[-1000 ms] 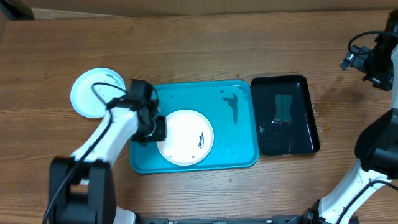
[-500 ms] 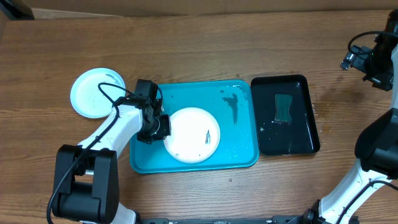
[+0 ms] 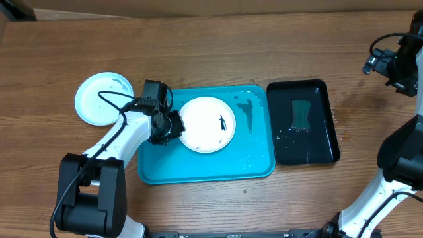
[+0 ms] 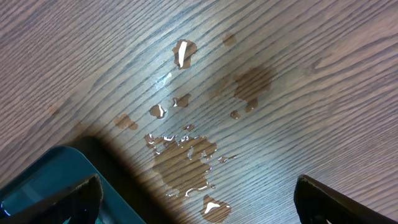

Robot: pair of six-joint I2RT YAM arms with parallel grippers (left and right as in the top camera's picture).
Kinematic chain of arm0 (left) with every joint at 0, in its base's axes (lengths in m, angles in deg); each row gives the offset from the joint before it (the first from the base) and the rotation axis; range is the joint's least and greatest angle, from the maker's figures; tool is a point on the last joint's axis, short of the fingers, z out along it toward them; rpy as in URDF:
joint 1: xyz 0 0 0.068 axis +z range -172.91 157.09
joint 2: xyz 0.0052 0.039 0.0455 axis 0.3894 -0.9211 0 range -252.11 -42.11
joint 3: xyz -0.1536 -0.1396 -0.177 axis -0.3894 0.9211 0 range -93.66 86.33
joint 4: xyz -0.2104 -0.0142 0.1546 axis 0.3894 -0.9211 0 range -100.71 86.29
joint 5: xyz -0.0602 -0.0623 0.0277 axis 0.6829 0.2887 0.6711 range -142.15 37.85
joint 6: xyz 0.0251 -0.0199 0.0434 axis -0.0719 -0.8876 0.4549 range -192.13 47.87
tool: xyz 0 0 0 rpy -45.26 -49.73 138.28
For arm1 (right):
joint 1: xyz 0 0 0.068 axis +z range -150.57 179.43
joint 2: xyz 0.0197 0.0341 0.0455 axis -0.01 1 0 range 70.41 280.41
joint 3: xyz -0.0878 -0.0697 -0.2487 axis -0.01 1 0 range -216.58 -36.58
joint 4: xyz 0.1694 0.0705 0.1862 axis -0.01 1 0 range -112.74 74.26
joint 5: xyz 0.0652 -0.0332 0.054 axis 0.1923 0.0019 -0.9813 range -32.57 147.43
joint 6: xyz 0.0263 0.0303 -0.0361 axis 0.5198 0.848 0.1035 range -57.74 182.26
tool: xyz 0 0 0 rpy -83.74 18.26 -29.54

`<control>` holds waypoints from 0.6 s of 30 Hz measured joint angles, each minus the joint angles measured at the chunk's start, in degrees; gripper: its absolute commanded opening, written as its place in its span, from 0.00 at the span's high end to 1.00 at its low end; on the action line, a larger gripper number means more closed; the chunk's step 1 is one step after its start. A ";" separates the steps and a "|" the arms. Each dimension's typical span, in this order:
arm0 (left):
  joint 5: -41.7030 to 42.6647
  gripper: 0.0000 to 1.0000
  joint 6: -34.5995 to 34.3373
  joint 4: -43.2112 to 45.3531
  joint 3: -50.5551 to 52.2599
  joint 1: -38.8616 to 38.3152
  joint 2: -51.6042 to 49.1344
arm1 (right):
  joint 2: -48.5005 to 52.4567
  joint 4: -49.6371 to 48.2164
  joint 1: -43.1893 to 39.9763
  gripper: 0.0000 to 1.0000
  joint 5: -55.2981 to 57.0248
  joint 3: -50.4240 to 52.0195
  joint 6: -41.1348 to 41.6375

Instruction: Clean dirty plates on tray and stack at the side

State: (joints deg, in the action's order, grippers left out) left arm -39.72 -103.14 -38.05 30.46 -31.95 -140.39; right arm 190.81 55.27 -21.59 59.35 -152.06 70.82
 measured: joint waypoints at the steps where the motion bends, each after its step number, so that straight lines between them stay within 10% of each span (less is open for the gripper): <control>1: 0.00 0.81 0.26 0.07 0.00 0.00 0.00 | 0.00 0.00 0.00 0.00 0.00 0.00 0.00; 18: -0.50 0.85 4.66 0.07 0.00 0.00 0.00 | 0.00 -0.04 0.02 0.00 0.00 0.00 0.02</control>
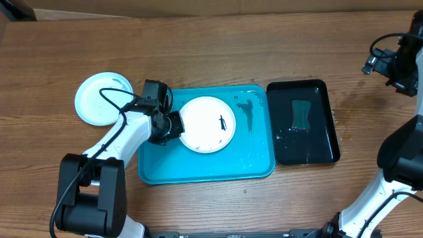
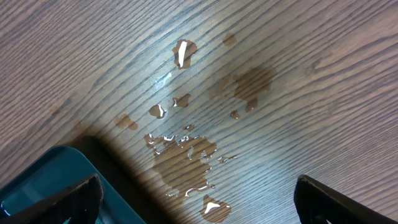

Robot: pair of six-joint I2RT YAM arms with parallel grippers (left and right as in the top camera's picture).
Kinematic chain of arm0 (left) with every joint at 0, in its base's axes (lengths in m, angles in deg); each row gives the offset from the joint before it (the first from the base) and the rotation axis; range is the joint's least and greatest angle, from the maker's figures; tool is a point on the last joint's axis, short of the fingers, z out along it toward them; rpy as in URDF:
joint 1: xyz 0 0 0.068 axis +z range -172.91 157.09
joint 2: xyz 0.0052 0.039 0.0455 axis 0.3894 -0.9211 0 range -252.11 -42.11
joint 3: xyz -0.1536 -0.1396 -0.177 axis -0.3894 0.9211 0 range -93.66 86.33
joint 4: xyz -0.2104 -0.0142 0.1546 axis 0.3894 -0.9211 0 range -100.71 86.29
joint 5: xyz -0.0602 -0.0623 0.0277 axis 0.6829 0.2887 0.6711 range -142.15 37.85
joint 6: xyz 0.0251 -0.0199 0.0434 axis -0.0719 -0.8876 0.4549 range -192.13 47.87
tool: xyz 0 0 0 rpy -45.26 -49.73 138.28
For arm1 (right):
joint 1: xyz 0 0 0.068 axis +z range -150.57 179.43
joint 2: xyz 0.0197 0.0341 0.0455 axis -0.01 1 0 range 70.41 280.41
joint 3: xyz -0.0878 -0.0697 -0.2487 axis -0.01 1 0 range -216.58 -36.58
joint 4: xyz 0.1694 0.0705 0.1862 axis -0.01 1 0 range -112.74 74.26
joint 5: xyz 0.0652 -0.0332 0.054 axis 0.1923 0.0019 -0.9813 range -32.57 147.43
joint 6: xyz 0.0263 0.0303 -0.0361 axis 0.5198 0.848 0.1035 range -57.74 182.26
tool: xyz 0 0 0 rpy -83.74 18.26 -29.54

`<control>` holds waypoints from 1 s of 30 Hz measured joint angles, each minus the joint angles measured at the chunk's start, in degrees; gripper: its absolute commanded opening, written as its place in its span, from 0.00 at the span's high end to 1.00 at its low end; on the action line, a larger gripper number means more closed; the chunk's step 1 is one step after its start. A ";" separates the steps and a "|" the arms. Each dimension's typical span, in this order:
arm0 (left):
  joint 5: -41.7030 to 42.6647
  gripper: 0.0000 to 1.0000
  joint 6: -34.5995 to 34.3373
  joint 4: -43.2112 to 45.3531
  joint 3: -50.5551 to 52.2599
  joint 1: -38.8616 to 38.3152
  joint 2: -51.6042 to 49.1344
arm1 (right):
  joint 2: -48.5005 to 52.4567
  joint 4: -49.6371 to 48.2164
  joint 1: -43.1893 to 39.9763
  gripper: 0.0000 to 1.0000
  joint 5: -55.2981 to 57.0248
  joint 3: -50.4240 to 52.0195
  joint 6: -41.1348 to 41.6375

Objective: Clean dirty plates on tray and stack at the side
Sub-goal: 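Lower right gripper into the black tray and grasp the green sponge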

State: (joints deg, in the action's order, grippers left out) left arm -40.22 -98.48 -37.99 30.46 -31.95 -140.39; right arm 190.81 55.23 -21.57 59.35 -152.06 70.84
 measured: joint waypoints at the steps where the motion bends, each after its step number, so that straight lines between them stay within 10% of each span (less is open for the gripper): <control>1: 0.00 0.86 0.00 -0.13 0.00 0.00 0.00 | 0.00 0.07 -0.02 0.00 0.00 0.00 0.00; 12: -0.13 0.93 0.20 -0.39 0.00 0.00 -0.42 | 0.00 -8.37 -0.02 0.00 -5.29 0.15 0.37; 20: -0.13 0.96 0.42 -0.44 0.00 0.00 -0.44 | 0.00 -0.02 0.09 0.20 -23.89 0.20 -1.60; 30: -0.13 0.96 0.44 -0.96 0.00 0.00 -0.42 | 0.00 14.75 7.91 0.20 -22.64 0.20 -9.53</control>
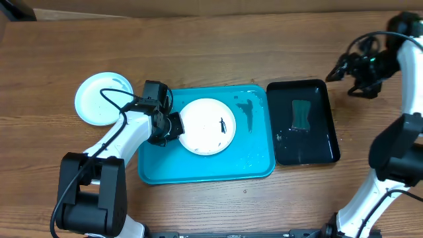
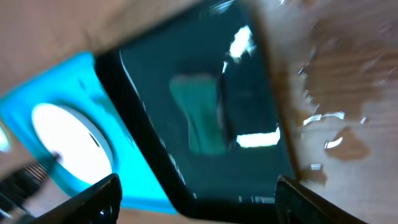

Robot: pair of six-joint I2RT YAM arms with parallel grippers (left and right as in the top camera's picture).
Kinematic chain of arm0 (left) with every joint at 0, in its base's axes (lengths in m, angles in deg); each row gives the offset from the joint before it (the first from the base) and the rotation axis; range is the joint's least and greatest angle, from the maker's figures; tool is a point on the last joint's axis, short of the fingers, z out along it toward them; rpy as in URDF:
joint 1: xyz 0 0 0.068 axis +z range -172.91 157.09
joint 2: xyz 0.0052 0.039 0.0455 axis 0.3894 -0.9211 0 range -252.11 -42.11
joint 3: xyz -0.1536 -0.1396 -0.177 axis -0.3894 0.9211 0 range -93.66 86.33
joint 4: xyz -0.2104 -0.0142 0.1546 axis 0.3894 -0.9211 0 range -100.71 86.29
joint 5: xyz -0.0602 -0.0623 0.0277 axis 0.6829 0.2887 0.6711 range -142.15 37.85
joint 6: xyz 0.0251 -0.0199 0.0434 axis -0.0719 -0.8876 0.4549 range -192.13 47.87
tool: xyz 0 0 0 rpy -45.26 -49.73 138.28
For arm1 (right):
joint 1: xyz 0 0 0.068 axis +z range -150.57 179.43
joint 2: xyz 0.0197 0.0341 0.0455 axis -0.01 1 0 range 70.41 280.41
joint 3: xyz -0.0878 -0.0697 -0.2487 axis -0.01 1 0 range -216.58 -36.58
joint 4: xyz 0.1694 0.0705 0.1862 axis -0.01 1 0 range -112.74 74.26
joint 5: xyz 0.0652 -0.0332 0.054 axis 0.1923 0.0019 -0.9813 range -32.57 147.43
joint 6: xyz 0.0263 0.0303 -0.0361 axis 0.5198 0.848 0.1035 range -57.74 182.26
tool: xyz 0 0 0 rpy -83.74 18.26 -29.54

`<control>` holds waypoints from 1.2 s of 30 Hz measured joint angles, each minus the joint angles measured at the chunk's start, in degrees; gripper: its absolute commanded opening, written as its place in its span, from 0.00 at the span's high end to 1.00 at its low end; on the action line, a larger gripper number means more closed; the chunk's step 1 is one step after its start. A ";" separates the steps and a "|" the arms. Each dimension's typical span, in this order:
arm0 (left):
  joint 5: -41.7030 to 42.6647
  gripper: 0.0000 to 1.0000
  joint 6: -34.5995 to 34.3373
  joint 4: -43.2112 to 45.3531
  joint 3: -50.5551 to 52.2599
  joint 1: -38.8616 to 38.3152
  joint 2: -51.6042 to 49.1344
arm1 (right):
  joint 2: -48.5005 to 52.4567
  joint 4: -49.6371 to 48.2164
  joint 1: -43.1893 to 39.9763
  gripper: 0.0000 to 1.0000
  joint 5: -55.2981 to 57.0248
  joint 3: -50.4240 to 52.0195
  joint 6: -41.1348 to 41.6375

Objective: Clean dirty plates on tray and stack at the side
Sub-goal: 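Lower right gripper into the black tray and grasp the green sponge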

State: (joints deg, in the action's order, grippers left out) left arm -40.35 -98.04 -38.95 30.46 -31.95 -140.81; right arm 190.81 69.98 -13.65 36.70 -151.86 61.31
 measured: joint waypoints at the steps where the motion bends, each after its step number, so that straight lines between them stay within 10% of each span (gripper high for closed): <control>1: 0.00 0.96 0.00 -0.02 0.00 0.00 0.00 | 0.00 0.76 1.36 0.20 0.94 0.00 -0.20; 22: 0.02 0.96 0.00 -0.48 0.00 0.00 0.00 | 0.00 -0.94 18.08 0.28 20.83 0.46 10.08; 36: 0.02 0.96 0.00 -0.59 -0.02 0.00 0.00 | 0.00 -19.58 18.03 0.34 21.59 20.28 11.06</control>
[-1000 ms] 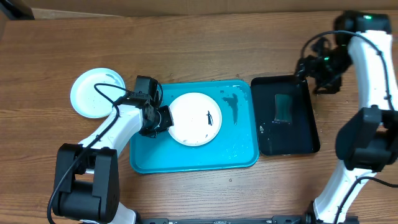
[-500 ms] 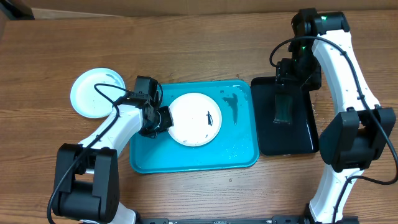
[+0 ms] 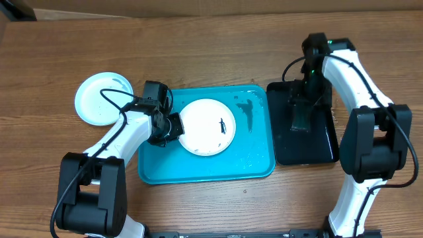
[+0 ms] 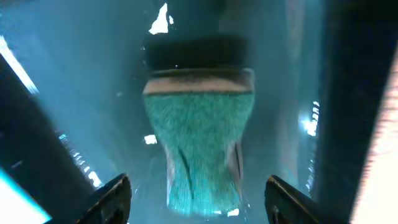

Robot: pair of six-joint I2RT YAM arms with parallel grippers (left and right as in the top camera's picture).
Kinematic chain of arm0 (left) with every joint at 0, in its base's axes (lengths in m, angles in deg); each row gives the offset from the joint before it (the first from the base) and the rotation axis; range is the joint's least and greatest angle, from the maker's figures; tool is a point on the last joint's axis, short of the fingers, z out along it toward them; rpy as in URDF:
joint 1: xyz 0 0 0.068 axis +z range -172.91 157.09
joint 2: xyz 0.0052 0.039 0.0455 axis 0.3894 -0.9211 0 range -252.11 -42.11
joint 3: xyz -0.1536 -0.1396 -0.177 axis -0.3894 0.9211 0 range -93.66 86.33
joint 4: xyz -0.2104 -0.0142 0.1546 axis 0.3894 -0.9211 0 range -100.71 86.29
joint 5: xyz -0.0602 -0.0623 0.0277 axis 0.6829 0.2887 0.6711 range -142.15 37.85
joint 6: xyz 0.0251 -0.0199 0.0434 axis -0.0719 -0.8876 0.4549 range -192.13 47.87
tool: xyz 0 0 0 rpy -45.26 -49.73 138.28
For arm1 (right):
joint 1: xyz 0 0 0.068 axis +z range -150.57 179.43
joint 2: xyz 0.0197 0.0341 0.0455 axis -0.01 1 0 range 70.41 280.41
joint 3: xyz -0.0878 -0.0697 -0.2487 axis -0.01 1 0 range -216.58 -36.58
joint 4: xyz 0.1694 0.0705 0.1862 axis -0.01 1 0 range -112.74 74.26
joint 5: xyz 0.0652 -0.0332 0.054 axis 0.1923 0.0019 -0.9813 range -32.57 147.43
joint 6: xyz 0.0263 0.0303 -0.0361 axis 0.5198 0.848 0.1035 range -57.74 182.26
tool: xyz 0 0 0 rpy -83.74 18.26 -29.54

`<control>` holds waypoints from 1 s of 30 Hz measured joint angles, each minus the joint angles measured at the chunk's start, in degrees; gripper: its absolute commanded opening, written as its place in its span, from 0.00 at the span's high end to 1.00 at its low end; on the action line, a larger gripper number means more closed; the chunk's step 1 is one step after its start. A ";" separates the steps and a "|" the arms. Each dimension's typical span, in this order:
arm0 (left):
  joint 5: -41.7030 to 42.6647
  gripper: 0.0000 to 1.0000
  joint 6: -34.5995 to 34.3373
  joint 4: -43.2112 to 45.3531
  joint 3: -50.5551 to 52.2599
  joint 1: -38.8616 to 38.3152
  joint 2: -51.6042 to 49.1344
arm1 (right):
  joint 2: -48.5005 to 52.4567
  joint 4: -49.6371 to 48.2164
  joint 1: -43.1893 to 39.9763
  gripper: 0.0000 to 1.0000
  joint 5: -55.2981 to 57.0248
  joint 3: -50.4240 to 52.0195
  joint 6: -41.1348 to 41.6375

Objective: Clean dirty plates on tray and stack at the side
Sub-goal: 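Lower right gripper into the black tray and grasp the green sponge, then lift the green sponge out of the black tray with right gripper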

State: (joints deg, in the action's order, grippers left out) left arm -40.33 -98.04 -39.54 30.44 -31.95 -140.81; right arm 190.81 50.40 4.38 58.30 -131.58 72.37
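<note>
A white plate (image 3: 206, 125) with a dark smear lies on the teal tray (image 3: 198, 173). My left gripper (image 3: 174, 125) sits at the plate's left rim and looks shut on it. A second white plate (image 3: 99, 98) rests on the table left of the tray. A green sponge (image 4: 198, 146) lies in water in the black tray (image 3: 310, 152). My right gripper (image 4: 199, 200) hangs open just above the sponge, one finger on each side, and covers most of it from overhead. In the overhead view the right gripper (image 3: 301, 111) is over the black tray's middle.
The teal tray's right part is wet, with a darker streak (image 3: 246, 109). The black tray touches the teal tray's right side. Both arms' bases stand at the table's front edge.
My right gripper was still off the black tray's far right corner, looking across it. Now it is over the sponge in the tray, pointing down and open. The left arm and plate have not moved.
My right gripper first hung open over water spots on the bare table at the far right, unchanged at the second moment. Then it was near the black tray's far right corner, and now it is above the sponge. My left gripper stayed at the plate's rim throughout.
</note>
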 measured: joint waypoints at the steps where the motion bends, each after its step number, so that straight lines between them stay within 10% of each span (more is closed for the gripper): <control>1: 0.00 0.95 0.00 0.00 0.00 0.00 0.00 | 0.00 -1.53 0.02 0.35 0.00 1.29 0.07; 7: 0.00 0.95 0.00 -0.04 0.00 0.00 0.00 | 0.00 -5.81 0.00 0.68 0.02 5.03 0.04; 19: 0.00 0.95 0.00 -0.09 0.00 0.00 0.00 | 0.00 -6.36 0.02 0.55 0.00 5.16 0.33; 20: 0.00 0.95 0.00 -0.09 0.00 0.00 0.00 | 0.00 -6.45 0.02 0.58 -0.04 5.27 0.35; 22: 0.00 0.95 0.00 -0.09 0.00 0.00 0.00 | 0.00 -6.51 0.00 0.96 -0.02 5.57 0.22; 25: 0.00 0.94 0.00 -0.09 0.00 0.00 0.00 | 0.00 -6.47 0.02 0.96 -0.02 5.81 0.37; 28: -0.02 0.90 0.15 -0.13 0.00 0.00 0.00 | 0.00 -6.54 0.00 0.62 -0.46 5.88 0.63; 30: -0.04 0.89 0.37 -0.22 0.02 0.00 -0.02 | 0.00 -6.56 0.00 0.59 -0.59 5.88 0.24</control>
State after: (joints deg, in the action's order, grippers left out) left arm -40.38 -97.67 -39.76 30.46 -31.95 -140.83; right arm 190.81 43.84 4.38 57.71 -125.70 72.61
